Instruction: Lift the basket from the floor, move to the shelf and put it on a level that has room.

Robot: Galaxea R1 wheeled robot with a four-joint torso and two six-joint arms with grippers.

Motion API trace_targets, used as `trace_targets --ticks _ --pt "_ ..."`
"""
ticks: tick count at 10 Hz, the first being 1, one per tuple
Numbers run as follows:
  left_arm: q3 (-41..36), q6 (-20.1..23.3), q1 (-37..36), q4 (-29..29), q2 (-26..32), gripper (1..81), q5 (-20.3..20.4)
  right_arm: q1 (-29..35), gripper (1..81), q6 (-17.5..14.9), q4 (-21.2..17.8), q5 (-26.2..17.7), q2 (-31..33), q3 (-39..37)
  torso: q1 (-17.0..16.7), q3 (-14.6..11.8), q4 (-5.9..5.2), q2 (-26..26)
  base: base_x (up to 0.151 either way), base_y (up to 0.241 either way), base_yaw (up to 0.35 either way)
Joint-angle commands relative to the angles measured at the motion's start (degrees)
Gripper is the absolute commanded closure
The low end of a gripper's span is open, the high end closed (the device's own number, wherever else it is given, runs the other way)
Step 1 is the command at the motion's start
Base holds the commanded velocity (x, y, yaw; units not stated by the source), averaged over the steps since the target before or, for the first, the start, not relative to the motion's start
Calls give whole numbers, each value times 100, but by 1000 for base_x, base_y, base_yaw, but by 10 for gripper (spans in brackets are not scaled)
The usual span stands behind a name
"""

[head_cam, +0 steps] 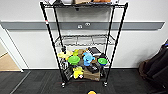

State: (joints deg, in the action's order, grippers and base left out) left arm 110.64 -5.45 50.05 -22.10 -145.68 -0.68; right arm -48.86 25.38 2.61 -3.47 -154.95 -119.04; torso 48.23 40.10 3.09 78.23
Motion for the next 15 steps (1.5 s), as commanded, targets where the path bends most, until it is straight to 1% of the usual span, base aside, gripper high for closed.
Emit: trace_targets --ticks 1,3,4,5,7,12,13,14,15 --pt "-227 -26 -676 -84 47 811 -231 698 811 55 -59 -22 76 321 -354 -397 0 -551 0 0 0" --pt "-227 -18 -580 -66 64 811 -275 583 811 46 2 -22 172 452 -616 -661 0 -951 0 0 0" --pt "-235 -18 -553 -57 91 811 -275 565 811 46 20 4 269 602 -741 -374 0 -1139 0 0 0" --pt "-297 -9 -536 -57 135 811 -275 556 811 28 29 84 375 796 -839 -464 0 -1287 0 0 0" --pt "-693 -9 -536 -49 284 811 -204 539 811 20 38 110 542 1077 -1036 -525 0 -1587 0 0 0" --pt "-833 -18 -535 -66 319 811 -204 354 811 11 38 242 630 1200 -1718 -529 0 -2636 0 0 0" --pt "-833 -18 -527 -75 311 811 -204 346 811 2 38 242 630 1200 -1841 -678 0 -2824 0 0 0" --pt "-833 -18 -509 -75 302 811 -204 346 811 2 38 242 621 1191 -1970 -943 0 -3025 0 0 0" --pt "-851 -18 -483 -84 302 811 -204 346 811 2 38 242 612 1174 -2065 -1061 0 -3176 0 0 0"
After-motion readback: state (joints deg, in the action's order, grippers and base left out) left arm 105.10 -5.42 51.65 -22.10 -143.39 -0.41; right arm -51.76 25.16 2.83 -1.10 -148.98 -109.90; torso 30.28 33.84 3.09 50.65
